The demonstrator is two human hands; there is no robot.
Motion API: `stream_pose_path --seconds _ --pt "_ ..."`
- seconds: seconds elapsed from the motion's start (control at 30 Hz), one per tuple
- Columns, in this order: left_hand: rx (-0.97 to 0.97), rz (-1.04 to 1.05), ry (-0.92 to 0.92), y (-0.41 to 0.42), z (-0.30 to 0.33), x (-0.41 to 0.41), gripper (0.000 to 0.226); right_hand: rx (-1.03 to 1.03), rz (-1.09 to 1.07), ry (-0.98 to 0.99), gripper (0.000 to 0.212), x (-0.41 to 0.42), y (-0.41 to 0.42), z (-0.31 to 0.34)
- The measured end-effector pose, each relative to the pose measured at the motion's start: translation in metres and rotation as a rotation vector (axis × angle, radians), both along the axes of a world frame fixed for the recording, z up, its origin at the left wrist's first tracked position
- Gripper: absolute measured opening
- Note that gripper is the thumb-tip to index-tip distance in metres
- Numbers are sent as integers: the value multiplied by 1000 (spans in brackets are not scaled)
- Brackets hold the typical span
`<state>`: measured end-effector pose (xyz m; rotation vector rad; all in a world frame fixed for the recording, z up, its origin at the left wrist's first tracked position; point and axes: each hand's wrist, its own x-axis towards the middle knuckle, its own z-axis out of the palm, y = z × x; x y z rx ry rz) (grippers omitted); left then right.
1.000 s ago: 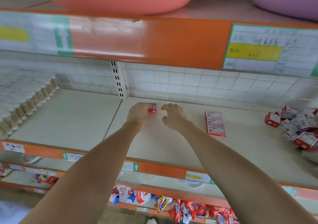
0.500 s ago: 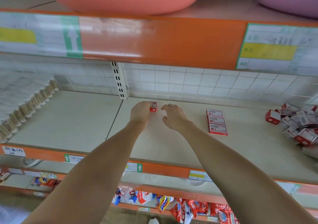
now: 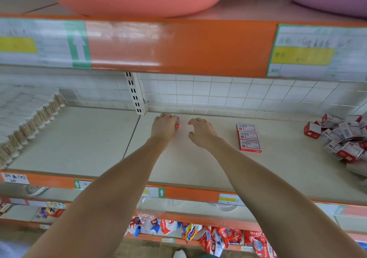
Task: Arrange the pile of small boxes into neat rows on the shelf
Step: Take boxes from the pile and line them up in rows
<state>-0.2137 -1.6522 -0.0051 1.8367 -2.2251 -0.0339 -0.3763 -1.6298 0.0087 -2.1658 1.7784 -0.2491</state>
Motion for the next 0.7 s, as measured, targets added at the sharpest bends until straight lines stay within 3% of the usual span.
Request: stream_pose_path --seconds 0.1,0.27,0.7 --pt "25 -62 -31 3 0 -5 22 -11 -15 -1 47 -7 3 2" --pt "102 -158 -81 7 12 -31 46 -45 -58 2 49 -31 9 8" --pt "101 -506 -113 10 39 -146 51 -143 -345 -24 47 -148 44 13"
